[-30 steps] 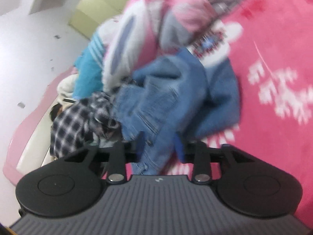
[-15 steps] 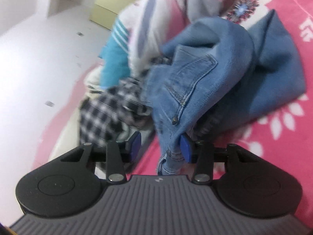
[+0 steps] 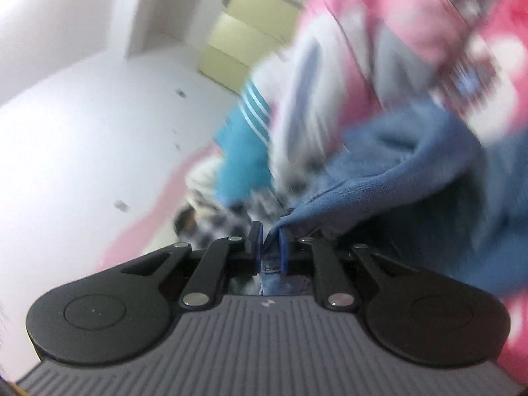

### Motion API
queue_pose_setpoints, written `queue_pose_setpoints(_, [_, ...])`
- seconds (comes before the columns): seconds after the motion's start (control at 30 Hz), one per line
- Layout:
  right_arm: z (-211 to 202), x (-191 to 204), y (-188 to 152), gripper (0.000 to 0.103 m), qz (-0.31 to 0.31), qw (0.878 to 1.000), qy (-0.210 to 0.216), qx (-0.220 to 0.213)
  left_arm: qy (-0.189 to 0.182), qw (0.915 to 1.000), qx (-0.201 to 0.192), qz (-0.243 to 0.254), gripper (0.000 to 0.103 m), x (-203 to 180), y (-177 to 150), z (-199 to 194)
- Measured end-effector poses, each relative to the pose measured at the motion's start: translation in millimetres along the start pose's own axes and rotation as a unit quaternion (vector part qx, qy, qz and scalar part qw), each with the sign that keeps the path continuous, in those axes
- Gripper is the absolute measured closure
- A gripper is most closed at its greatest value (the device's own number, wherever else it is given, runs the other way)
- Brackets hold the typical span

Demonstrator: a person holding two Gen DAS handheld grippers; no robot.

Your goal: Fold clothes

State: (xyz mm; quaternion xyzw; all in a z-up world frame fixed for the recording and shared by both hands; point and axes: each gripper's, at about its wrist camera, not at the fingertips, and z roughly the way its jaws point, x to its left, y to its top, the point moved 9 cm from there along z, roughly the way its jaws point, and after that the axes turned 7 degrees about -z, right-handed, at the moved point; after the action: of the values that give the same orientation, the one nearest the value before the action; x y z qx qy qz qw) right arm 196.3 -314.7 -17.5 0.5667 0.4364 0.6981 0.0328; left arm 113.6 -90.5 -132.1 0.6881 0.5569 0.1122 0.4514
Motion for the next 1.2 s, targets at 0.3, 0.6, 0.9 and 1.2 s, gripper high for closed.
queue_pose_setpoints(0.3, [-4.4,-11.8,53.9,0.099,0.037,0.997,0.043,-0.057,0.028,0.9975,0.003,-0.064,0.015,23.1,41.6,66.8])
queue_pose_setpoints(0.6, [-34.9,-44.6,-13.1,0.085,0.032,0.998,-0.05,0.031,0.023,0.997,-0.02,-0.071,0.023,20.3,50.9,74.8])
queue_pose_setpoints(0.9, [-4.7,-91.2,-70.4,0.059,0.184,0.976,-0.052,0.1,0.021,0.9959,-0.033,-0.081,0.023,26.3,63.4,73.4])
queue_pose_setpoints(1.2, [37.4,-96.6,-51.6,0.087,0.214,0.972,-0.045,0.087,-0.009,0.9973,-0.019,-0.07,0.024,25.0,50.5,67.8])
